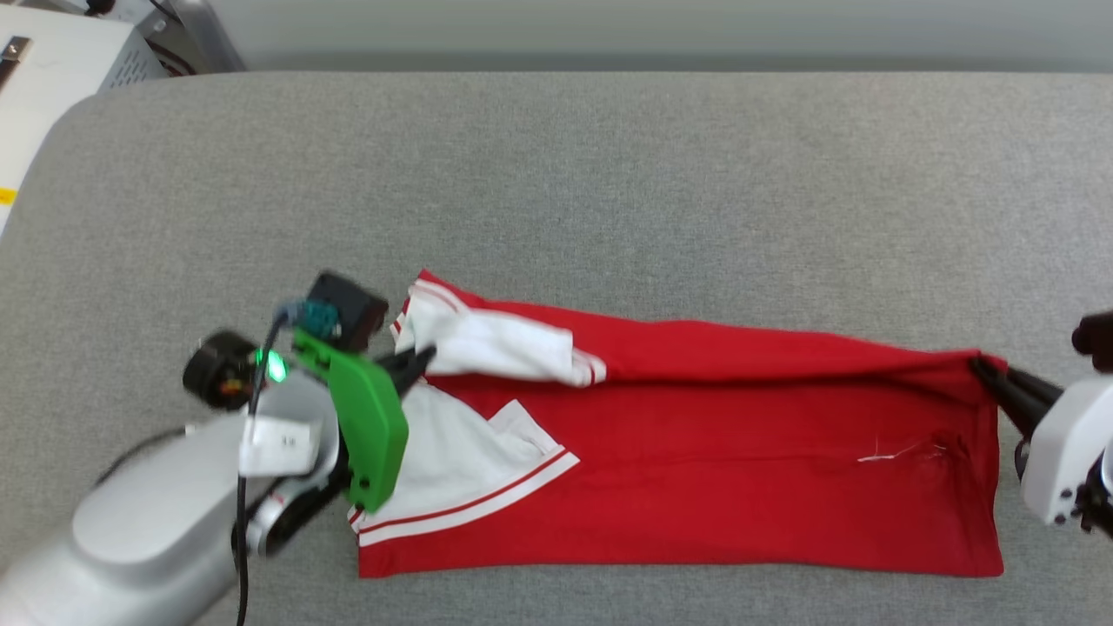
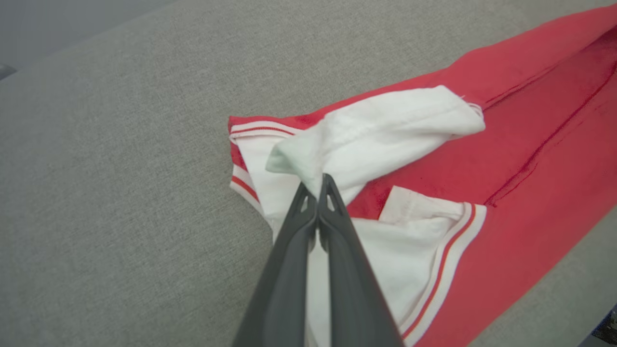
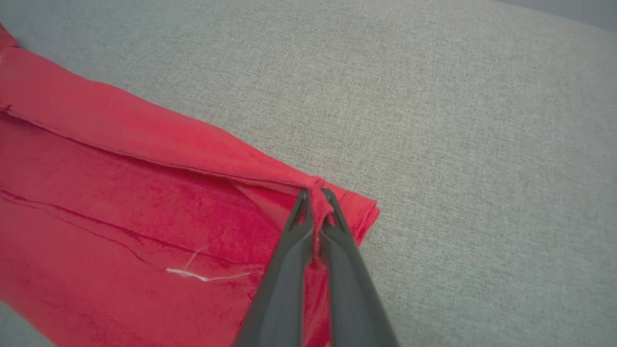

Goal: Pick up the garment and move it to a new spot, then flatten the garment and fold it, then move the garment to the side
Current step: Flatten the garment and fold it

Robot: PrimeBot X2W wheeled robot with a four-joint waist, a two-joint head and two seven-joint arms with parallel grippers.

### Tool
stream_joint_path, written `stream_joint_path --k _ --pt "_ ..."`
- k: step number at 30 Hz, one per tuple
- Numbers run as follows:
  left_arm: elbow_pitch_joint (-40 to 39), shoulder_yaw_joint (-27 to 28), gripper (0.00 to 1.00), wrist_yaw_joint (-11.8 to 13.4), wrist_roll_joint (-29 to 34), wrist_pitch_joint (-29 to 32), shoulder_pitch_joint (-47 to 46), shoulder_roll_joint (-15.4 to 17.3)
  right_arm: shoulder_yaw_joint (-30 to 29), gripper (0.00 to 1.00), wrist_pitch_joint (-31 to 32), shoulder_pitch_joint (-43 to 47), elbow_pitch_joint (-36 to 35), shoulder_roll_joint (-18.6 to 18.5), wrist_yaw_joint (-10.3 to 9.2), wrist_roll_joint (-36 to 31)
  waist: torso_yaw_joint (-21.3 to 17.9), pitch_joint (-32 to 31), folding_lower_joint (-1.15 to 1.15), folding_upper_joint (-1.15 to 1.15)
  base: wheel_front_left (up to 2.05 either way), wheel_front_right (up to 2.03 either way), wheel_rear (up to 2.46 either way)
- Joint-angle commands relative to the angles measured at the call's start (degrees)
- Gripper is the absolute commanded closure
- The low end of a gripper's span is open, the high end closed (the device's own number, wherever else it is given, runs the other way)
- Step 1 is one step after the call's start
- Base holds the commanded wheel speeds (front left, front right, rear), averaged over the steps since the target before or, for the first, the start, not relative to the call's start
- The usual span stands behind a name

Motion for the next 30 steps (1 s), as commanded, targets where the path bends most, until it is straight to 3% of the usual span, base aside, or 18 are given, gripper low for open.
stream_joint_path --k 1,7,9,15,16,17,18,19,22,30 --pt "-0.90 -0.40 1.00 0.97 -1.16 -0.67 2.71 0.92 -0.93 1.00 0.12 2.46 -0.99 0.20 -0.04 -0.51 0.17 -1.59 0.00 0.00 0.00 0.00 0.00" --pt "-2.43 -1.62 1.00 3.09 -2.91 -3.21 9.75 2.09 -4.50 1.00 1.26 10.65 -3.43 2.02 -0.04 -1.08 0.45 -2.07 0.00 0.00 0.00 0.00 0.00" --pt "-1.50 -2.84 1.00 3.66 -4.10 -4.36 13.42 0.44 -6.73 1.00 2.86 16.79 -3.49 3.71 -0.04 -1.26 1.04 -1.72 0.00 0.00 0.00 0.00 0.00" --pt "1.50 -3.01 1.00 3.66 -4.59 -5.80 14.64 -1.52 -7.35 1.00 4.05 19.01 -2.58 5.52 -0.04 -1.01 0.94 -1.03 0.00 0.00 0.00 0.00 0.00" --pt "1.86 -2.84 0.89 3.86 -4.57 -6.33 14.74 -1.82 -7.33 1.00 4.07 18.98 -2.46 5.68 -0.04 -1.11 0.87 -1.13 0.00 0.00 0.00 0.00 0.00" --pt "2.24 -2.53 0.00 4.24 -4.50 -7.18 14.90 -2.12 -7.42 0.84 4.03 18.82 -2.45 6.03 -0.04 -1.03 0.72 -1.41 0.00 0.00 0.00 0.00 0.00" --pt "2.41 -2.18 0.00 4.67 -4.34 -8.10 15.01 -2.25 -7.80 0.30 3.83 18.63 -2.57 6.40 -0.04 -0.74 0.59 -1.66 0.00 0.00 0.00 0.00 0.00" --pt "2.49 -1.65 0.00 5.16 -4.15 -9.41 15.18 -2.31 -8.30 0.00 3.58 18.40 -2.85 6.69 -0.04 -0.46 0.45 -2.08 0.00 0.00 0.00 0.00 0.00" --pt "2.34 -0.41 0.00 6.16 -3.57 -12.65 15.61 -2.04 -9.44 0.00 3.49 18.38 -4.30 6.32 -0.04 0.21 0.38 -3.34 0.00 0.00 0.00 0.00 0.00" --pt "0.31 4.96 0.00 14.30 0.91 -22.61 16.47 -1.22 -16.20 0.00 6.37 18.78 -10.83 3.62 -0.04 7.53 0.94 -5.44 0.00 0.00 0.00 0.00 0.00"
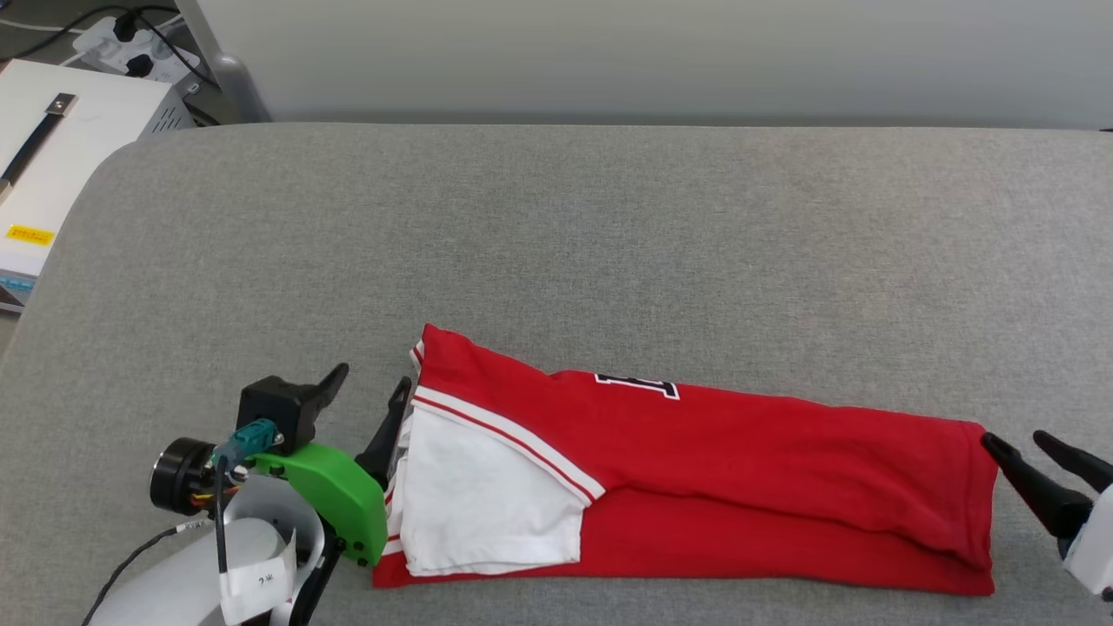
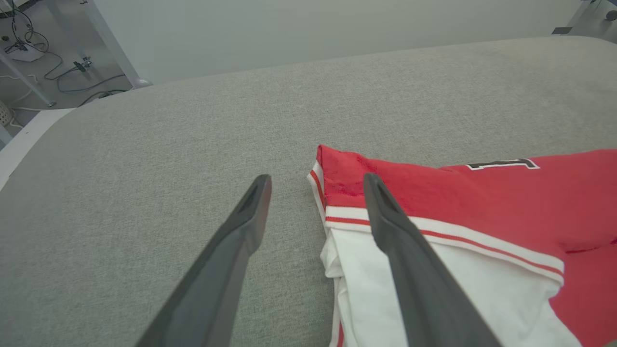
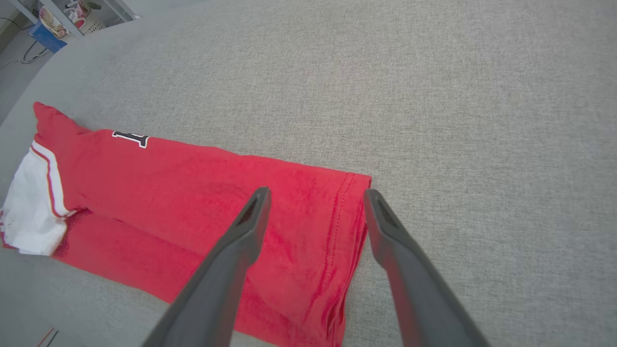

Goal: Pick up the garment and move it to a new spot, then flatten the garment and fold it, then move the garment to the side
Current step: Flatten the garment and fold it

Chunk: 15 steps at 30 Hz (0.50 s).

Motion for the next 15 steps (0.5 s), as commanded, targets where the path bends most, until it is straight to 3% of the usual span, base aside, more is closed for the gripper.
stream_joint_path --k 1,5,8,15 --pt "-0.33 0.89 0.00 1.09 1.26 -0.74 1.53 0.00 -0.96 0.00 0.94 0.64 -0.55 -0.35 -0.04 1.47 0.35 -0.24 0.00 0.00 0.00 0.00 0.00" --pt "-1.40 6.12 0.00 4.91 4.11 -1.67 3.64 -1.11 -4.61 0.00 6.38 1.12 0.04 -1.29 -0.04 7.03 0.96 0.08 0.00 0.00 0.00 0.00 0.00" --pt "-3.39 13.09 0.00 7.21 9.21 -1.72 6.30 -3.38 -5.94 0.00 10.45 1.40 2.19 -1.93 -0.04 8.83 1.64 0.85 0.00 0.00 0.00 0.00 0.00" --pt "-5.82 25.99 0.00 7.53 20.93 -1.74 14.42 -10.28 -5.33 0.00 14.95 0.18 7.70 0.09 -0.04 8.94 3.31 2.67 0.00 0.00 0.00 0.00 0.00"
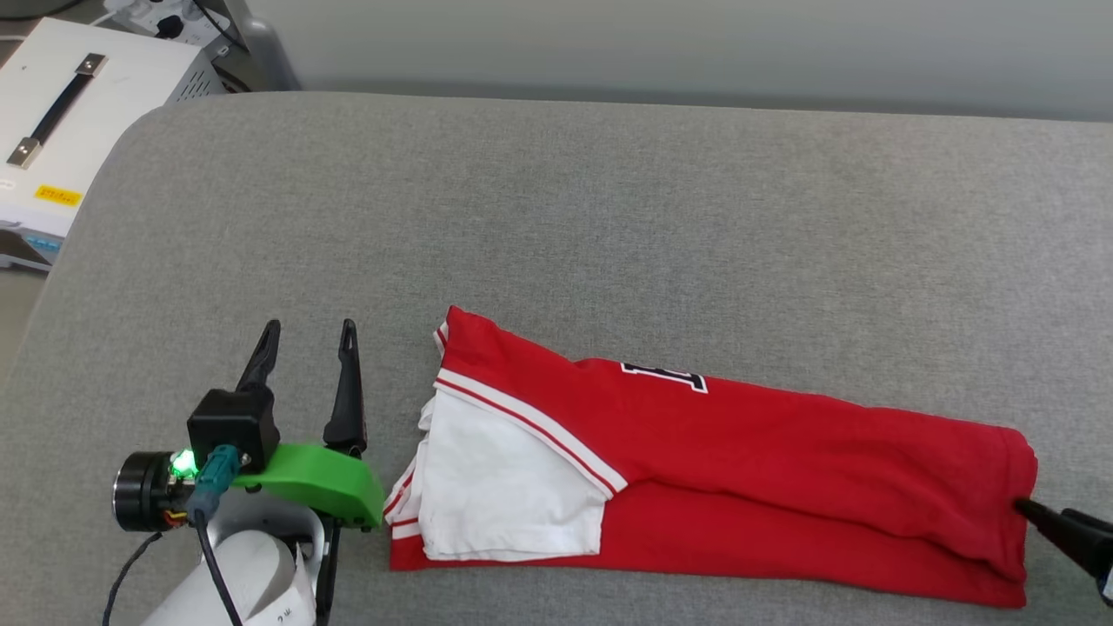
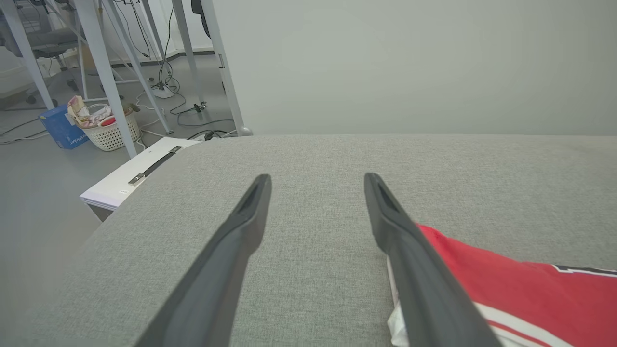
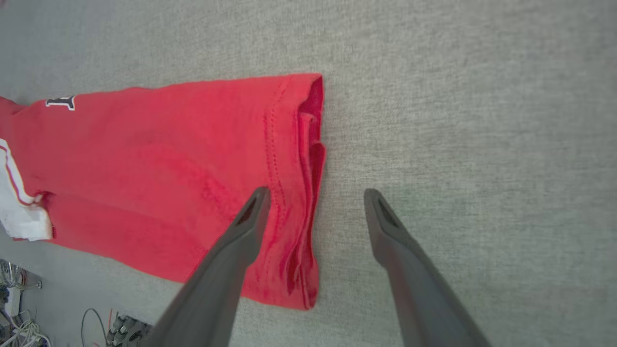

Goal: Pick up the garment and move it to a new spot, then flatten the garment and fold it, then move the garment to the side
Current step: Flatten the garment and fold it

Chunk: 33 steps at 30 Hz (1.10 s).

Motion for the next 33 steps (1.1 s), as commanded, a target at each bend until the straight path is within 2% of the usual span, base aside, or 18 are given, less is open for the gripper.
stream_joint_path --k 1,5,9,16,17,18,21,22,25,30,33 --pt "-0.47 2.02 0.00 -0.46 2.03 -0.31 1.92 -1.45 0.67 0.00 0.40 -0.73 0.79 0.84 -0.03 -0.39 0.87 0.95 0.00 0.00 0.00 0.00 0.00" --pt "-0.83 7.44 0.00 -2.86 7.17 -0.32 5.42 -5.47 3.07 0.00 0.78 -2.38 3.40 2.93 -0.03 -1.53 1.57 1.75 0.00 0.00 0.00 0.00 0.00" --pt "-1.38 12.15 0.00 -6.46 12.29 -0.32 7.97 -9.82 5.87 0.00 0.50 -4.29 5.99 4.96 -0.03 -2.27 2.36 2.32 0.00 0.00 0.00 0.00 0.00" --pt "-0.43 17.49 0.00 -12.37 18.59 -0.32 10.66 -15.78 9.96 0.00 -0.22 -6.31 7.70 5.95 -0.03 -2.28 2.95 2.18 0.00 0.00 0.00 0.00 0.00" --pt "-0.11 18.26 0.00 -13.11 19.45 -0.32 10.86 -16.53 10.33 0.72 -0.67 -6.53 7.99 5.60 -0.03 -2.26 2.93 2.01 0.00 0.00 0.00 0.00 0.00" --pt "0.15 18.87 0.00 -13.63 20.16 -0.32 11.03 -17.05 10.50 1.00 -1.15 -6.69 8.27 5.28 -0.03 -2.29 2.87 1.82 0.00 0.00 0.00 0.00 0.00" --pt "0.94 20.73 0.00 -14.97 22.71 -0.32 11.71 -18.41 10.85 1.00 -2.11 -7.20 9.43 3.58 -0.03 -2.41 2.35 1.12 0.00 0.00 0.00 0.00 0.00" --pt "1.49 22.21 0.00 -17.11 24.86 -0.32 12.08 -19.58 9.80 1.00 -2.72 -8.18 11.70 0.31 -0.03 -2.33 1.77 0.14 0.00 0.00 0.00 0.00 0.00" --pt "1.65 22.80 0.00 -18.94 26.50 -0.32 12.33 -20.45 7.86 1.00 -3.33 -8.68 14.20 -2.52 -0.03 -1.70 1.59 -0.77 0.00 0.00 0.00 0.00 0.00" --pt "1.99 23.84 0.00 -20.47 28.23 -0.32 13.04 -21.63 5.59 1.00 -3.87 -8.51 17.93 -5.93 -0.03 -2.08 1.51 -1.81 0.00 0.00 0.00 0.00 0.00" --pt "2.19 24.47 0.00 -20.72 29.55 -0.32 13.36 -21.95 5.66 1.00 -2.75 -8.34 17.68 -6.51 -0.03 -1.69 1.40 -2.42 0.00 0.00 0.00 0.00 0.00"
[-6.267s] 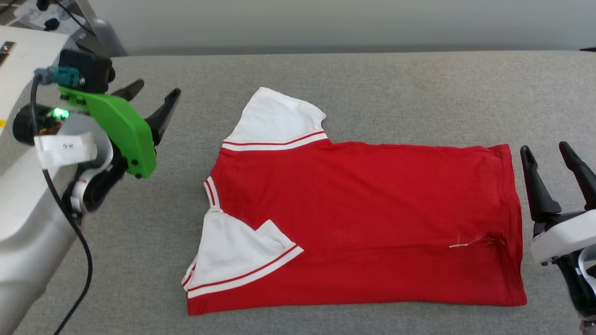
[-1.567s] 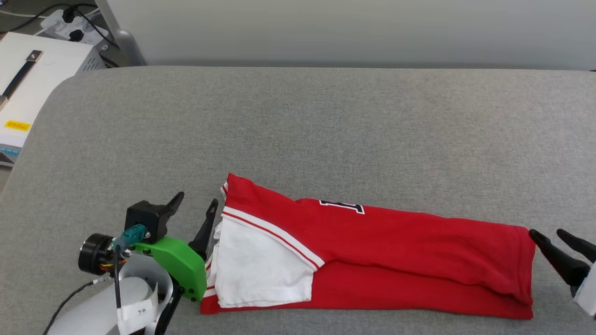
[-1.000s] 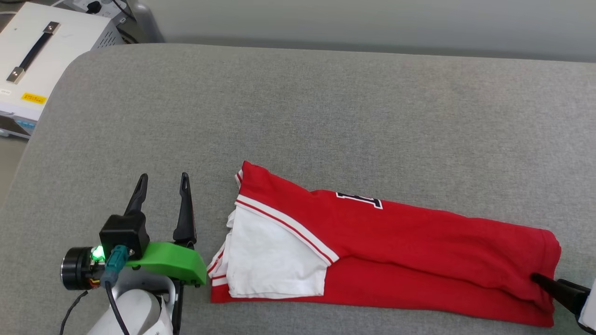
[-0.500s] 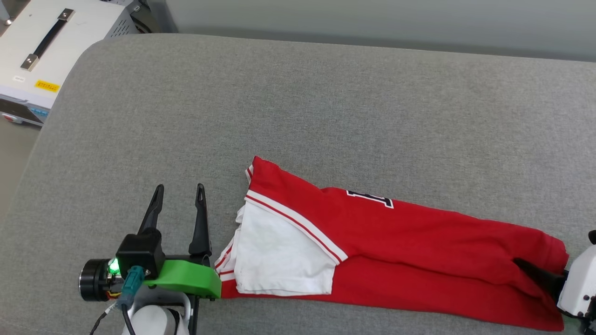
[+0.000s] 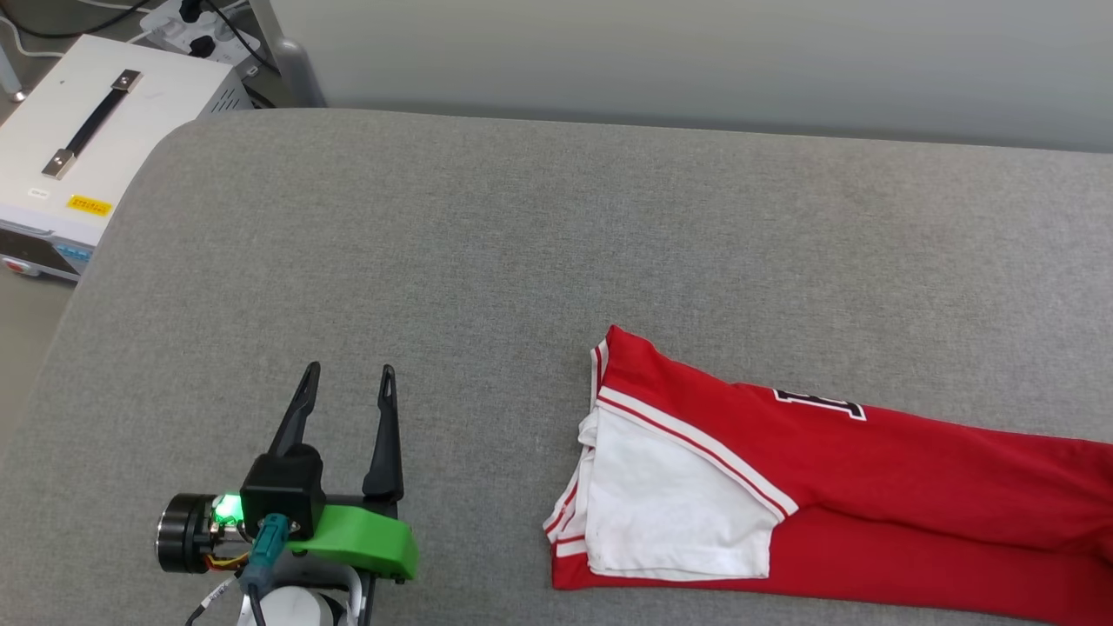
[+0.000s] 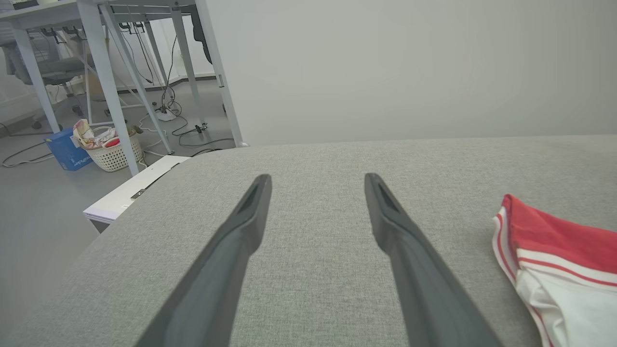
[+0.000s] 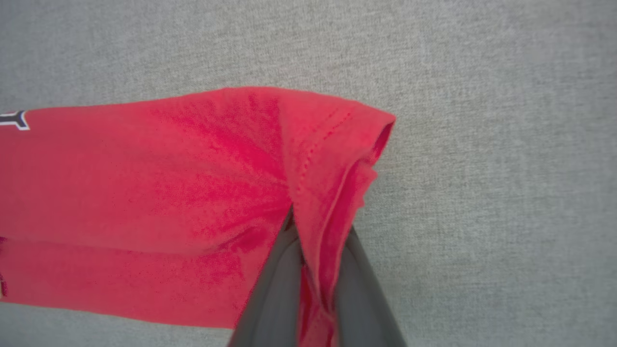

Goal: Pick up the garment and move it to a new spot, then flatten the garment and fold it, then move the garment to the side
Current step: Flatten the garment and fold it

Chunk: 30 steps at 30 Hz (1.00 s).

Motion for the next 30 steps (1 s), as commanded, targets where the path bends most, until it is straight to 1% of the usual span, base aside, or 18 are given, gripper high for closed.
stream_joint_path --k 1,5,9,11,13,16,17,18,23,25,30 --pt "0.11 0.42 0.00 -0.44 0.83 -0.33 1.12 -0.46 0.27 1.00 0.55 -0.02 -1.10 -0.27 -0.10 0.23 -0.09 -0.49 0.00 0.00 0.00 0.00 0.00" --pt "0.51 1.26 0.00 -1.13 1.21 -0.34 1.86 -1.25 0.97 1.00 2.24 0.66 -6.66 -0.88 -0.10 0.89 -0.18 -1.37 0.00 0.00 0.00 0.00 0.00" --pt "0.79 2.10 0.00 -1.70 1.76 -0.34 2.24 -1.63 2.51 1.00 5.81 1.50 -14.86 -0.73 -0.10 1.40 -0.16 -1.77 0.00 0.00 0.00 0.00 0.00" --pt "0.84 2.46 0.00 -2.01 1.94 -0.34 2.21 -1.87 3.61 1.00 7.74 1.66 -19.19 -0.05 -0.10 1.10 -0.04 -1.72 0.00 0.00 0.00 0.00 0.00" --pt "0.90 2.91 0.00 -2.30 2.04 -0.34 2.14 -2.18 4.49 1.00 9.37 1.02 -23.49 1.82 -0.10 0.73 0.05 -1.46 0.00 0.00 0.00 0.00 0.00" --pt "1.07 3.34 0.00 -2.66 2.17 -0.34 1.98 -2.59 6.66 1.00 11.42 -0.52 -27.83 4.63 -0.10 -0.65 0.17 -0.97 0.00 0.00 0.00 0.00 0.00" --pt "1.15 3.37 0.00 -2.84 2.30 -0.34 1.87 -2.78 7.62 1.00 11.97 -1.51 -29.15 6.10 -0.10 -1.39 0.26 -0.69 0.00 0.00 0.00 0.00 0.00" --pt "1.20 3.33 0.00 -3.16 2.55 -0.34 1.51 -3.15 10.04 1.00 13.50 -3.58 -30.94 8.18 -0.10 -2.70 0.55 -0.05 0.00 0.00 0.00 0.00 0.00" --pt "1.05 3.31 0.00 -3.62 3.00 -0.34 0.16 -4.09 16.35 1.00 14.37 -9.50 -31.79 12.68 -0.10 -6.51 1.47 1.62 0.00 0.00 0.00 0.00 0.00" --pt "0.89 3.37 0.00 -3.70 3.11 -0.34 -0.16 -4.41 18.69 1.00 13.64 -12.16 -30.86 14.19 -0.10 -8.38 1.70 2.29 0.00 0.00 0.00 0.00 0.00" --pt "0.82 3.69 0.00 -3.93 3.34 -0.34 -0.92 -4.99 24.42 1.00 11.57 -17.67 -26.85 19.07 -0.10 -9.71 2.27 3.88 0.00 0.00 0.00 0.00 0.00"
